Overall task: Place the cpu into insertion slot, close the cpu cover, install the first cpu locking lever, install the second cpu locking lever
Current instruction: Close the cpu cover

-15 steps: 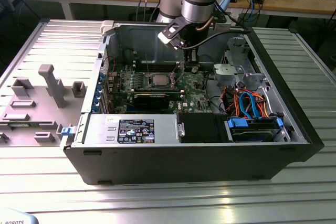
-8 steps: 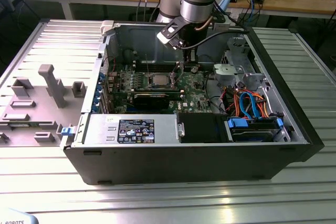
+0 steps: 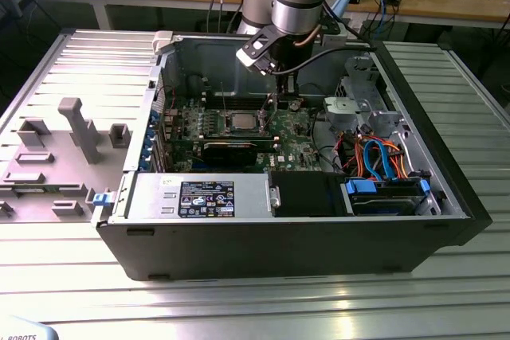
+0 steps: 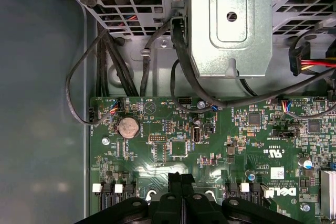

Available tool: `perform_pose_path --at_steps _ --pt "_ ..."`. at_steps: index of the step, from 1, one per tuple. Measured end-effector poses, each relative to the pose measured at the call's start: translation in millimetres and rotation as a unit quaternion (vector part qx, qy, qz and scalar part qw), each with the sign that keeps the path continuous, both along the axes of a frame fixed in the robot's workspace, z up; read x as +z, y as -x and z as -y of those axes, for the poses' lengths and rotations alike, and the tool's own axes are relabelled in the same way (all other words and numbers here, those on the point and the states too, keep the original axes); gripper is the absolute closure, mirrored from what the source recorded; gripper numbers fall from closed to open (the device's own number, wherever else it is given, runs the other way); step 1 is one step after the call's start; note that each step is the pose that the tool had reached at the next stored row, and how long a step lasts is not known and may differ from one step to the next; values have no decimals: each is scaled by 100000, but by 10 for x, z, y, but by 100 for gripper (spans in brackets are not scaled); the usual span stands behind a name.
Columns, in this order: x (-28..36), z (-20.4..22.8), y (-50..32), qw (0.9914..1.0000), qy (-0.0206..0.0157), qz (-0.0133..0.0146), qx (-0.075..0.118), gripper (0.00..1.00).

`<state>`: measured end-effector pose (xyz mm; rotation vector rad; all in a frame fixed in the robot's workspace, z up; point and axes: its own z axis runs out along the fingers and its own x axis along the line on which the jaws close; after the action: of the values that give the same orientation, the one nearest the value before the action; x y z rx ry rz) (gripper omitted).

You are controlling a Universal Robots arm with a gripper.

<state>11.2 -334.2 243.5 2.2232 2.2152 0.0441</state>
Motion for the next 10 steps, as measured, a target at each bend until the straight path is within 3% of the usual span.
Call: perform_pose_path --at_steps 10 --pt "0 0 9 100000 -4 1 44 89"
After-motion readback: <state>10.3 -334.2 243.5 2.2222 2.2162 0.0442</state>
